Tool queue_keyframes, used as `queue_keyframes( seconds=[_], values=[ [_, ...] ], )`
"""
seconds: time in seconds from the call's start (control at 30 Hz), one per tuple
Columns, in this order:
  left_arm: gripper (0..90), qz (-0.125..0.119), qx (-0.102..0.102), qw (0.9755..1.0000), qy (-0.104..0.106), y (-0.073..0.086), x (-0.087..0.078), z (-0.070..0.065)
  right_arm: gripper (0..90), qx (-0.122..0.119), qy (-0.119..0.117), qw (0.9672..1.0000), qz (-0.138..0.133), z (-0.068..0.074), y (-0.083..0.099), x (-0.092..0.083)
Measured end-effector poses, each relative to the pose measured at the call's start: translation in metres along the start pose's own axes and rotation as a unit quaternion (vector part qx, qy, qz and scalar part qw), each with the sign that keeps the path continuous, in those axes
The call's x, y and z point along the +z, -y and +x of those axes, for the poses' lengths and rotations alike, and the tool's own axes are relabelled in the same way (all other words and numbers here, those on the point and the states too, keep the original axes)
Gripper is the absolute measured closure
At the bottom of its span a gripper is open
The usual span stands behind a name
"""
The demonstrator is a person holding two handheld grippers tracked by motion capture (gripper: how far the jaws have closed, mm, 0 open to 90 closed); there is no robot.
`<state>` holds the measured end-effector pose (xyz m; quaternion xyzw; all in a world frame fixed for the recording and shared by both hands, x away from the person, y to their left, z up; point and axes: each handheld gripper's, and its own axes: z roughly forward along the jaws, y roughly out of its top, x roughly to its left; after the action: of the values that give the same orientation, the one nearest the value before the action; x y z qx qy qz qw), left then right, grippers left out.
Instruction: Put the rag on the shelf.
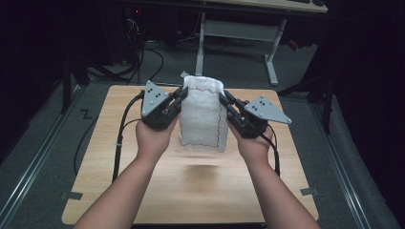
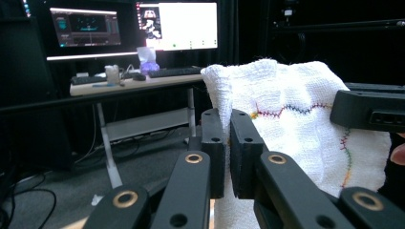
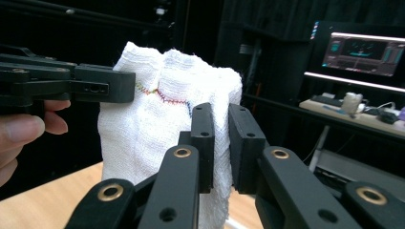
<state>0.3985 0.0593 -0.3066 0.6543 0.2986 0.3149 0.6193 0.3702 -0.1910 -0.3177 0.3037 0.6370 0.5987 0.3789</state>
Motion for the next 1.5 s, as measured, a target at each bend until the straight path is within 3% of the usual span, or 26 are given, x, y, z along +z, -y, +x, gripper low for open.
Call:
queue_keyframes(
  seconds=[0.33, 0.53, 0.7, 0.83, 1.13, 1.3, 1.5],
  values=[
    [86.0, 0.018, -0.013, 0.9997, 0.003, -0.004, 0.028, 0.016, 82.2, 0.024, 0.009, 0.9996, 0.014, -0.025, -0.005, 0.028],
    [86.0, 0.024, -0.013, 0.9996, -0.001, 0.000, 0.036, 0.022, 82.2, 0.029, 0.012, 0.9992, 0.024, -0.030, -0.002, 0.039],
    [85.9, 0.033, -0.030, 0.9990, -0.004, 0.004, 0.048, 0.033, 82.2, 0.032, 0.013, 0.9989, 0.031, -0.033, 0.001, 0.050],
    [85.9, 0.043, -0.033, 0.9985, -0.002, 0.005, 0.057, 0.040, 82.2, 0.048, 0.011, 0.9978, 0.045, -0.040, 0.007, 0.063],
    [85.3, 0.052, -0.029, 0.9982, -0.004, 0.006, 0.077, 0.051, 82.1, 0.042, 0.020, 0.9971, 0.060, -0.052, 0.008, 0.080],
    [85.3, 0.060, -0.039, 0.9974, -0.007, 0.014, 0.092, 0.059, 82.0, 0.039, 0.026, 0.9962, 0.073, -0.059, 0.012, 0.092],
    [85.2, 0.078, -0.060, 0.9951, -0.005, 0.030, 0.106, 0.068, 81.9, 0.055, 0.022, 0.9931, 0.101, -0.070, 0.027, 0.109]
  ],
)
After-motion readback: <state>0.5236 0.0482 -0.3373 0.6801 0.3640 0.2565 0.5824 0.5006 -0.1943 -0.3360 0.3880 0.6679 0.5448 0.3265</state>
